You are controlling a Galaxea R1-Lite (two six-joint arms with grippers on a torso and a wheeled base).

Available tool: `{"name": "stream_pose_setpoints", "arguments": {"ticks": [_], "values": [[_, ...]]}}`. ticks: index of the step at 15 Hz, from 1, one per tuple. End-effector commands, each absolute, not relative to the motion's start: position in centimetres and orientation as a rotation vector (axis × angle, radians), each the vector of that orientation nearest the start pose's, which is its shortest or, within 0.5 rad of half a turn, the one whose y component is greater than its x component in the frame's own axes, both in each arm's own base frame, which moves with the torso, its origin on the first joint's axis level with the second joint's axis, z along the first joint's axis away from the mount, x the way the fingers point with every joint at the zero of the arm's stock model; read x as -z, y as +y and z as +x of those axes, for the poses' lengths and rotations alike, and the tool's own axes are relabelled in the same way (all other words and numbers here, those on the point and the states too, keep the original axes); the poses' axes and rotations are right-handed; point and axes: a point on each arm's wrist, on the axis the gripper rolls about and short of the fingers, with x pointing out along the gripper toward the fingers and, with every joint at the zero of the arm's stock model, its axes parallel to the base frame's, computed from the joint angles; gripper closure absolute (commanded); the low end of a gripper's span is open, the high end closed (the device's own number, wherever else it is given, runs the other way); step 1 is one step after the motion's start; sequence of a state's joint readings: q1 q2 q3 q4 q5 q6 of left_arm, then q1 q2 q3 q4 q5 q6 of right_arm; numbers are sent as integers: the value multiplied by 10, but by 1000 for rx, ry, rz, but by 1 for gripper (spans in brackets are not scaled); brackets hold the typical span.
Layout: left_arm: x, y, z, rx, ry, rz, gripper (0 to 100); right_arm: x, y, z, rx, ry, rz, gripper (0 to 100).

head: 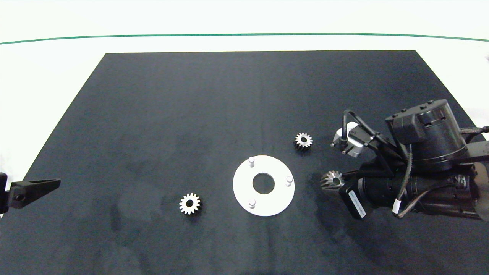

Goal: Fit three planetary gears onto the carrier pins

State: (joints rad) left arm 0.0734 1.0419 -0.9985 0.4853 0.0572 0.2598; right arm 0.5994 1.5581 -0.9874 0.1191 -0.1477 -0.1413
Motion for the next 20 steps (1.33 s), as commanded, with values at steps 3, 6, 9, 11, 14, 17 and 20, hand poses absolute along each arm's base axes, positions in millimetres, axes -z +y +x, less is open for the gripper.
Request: {"name": "stream_pose_setpoints", "arguments": {"ticks": [3,6,9,11,14,17,20], "values": [[-276,10,115,-59,540,248,0,-237,168,229,-526,593,-406,78],[-277,10,115,-62,539,248,0,-236,190,237,-560,629,-449,78],[-276,10,115,-60,540,248,0,-232,200,239,-583,677,-500,78],[-276,10,115,-60,542,250,0,-229,204,242,-587,683,-508,78],[-276,10,115,-60,540,250,0,-223,210,244,-595,699,-519,78],[-276,10,114,-60,540,250,0,-220,214,247,-592,701,-524,78],[-276,9,114,-58,540,250,0,-221,217,251,-586,694,-519,78]]}}
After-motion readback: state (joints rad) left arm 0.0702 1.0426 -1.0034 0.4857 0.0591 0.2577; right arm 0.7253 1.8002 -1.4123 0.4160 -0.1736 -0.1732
